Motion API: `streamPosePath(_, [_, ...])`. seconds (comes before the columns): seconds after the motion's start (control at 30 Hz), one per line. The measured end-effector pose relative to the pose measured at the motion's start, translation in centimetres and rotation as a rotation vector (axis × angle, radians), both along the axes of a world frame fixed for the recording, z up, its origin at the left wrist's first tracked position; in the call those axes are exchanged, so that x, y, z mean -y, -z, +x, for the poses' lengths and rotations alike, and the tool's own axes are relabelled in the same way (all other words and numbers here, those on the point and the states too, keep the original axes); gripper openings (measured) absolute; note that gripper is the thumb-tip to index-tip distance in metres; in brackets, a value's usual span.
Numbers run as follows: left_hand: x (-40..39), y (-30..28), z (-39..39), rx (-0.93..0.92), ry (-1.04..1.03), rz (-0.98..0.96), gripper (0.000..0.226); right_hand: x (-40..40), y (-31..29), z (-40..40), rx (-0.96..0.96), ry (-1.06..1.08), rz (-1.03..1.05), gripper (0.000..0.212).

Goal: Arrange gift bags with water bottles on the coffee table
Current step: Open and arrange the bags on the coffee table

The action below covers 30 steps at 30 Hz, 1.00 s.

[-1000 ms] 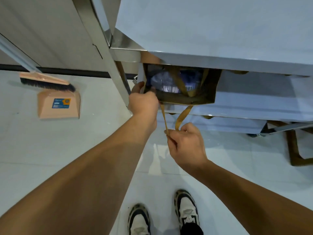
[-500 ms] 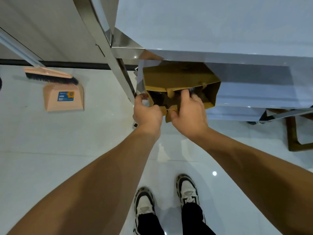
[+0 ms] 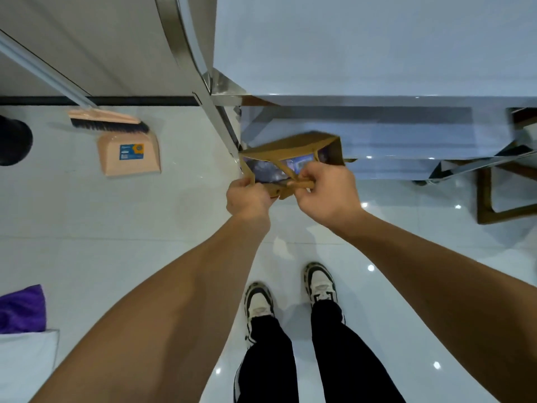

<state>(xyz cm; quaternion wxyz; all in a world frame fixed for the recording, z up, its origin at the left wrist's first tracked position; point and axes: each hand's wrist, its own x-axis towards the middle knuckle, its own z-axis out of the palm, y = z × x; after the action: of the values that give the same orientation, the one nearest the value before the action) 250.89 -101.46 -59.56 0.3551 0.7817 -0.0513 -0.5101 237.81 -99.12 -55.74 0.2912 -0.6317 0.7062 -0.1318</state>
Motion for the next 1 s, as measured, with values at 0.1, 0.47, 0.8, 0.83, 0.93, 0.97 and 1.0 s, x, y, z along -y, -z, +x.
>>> streamPosePath(0.1, [-1.7, -1.3, 1.2, 0.012, 0.042, 0.063, 0.026, 0.9, -3.5, -0.3, -0.127, -0.068, 0.11, 0.014])
streamPosePath(0.47, [-6.9, -11.2, 0.3, 0.212, 0.928, 0.323, 0.021, -4.9, -13.1, -1.9, -0.142, 0.074, 0.154, 0.017])
streamPosePath(0.8, [-8.4, -26.2, -11.7, 0.578, 1.713, -0.156, 0.021, -13.3, -27.9, -11.7, -0.229, 0.361, -0.007, 0.015])
streamPosePath(0.83, [-8.7, -27.9, -13.6, 0.586, 1.745, -0.204, 0.022, -14.4, -29.7, -13.1, -0.239, 0.395, -0.044, 0.013])
streamPosePath(0.93, [-10.4, -32.8, -20.0, 0.665, 1.847, -0.339, 0.028, -18.5, -34.8, -18.0, -0.25, 0.527, -0.141, 0.024])
streamPosePath(0.97, [-11.3, -34.4, -22.3, 0.69, 1.886, -0.397, 0.026, -20.2, -36.3, -19.7, -0.255, 0.575, -0.172, 0.024])
streamPosePath(1.0, [-12.6, -35.9, -24.5, 0.71, 1.922, -0.454, 0.024, -21.9, -37.6, -21.5, -0.257, 0.621, -0.207, 0.02])
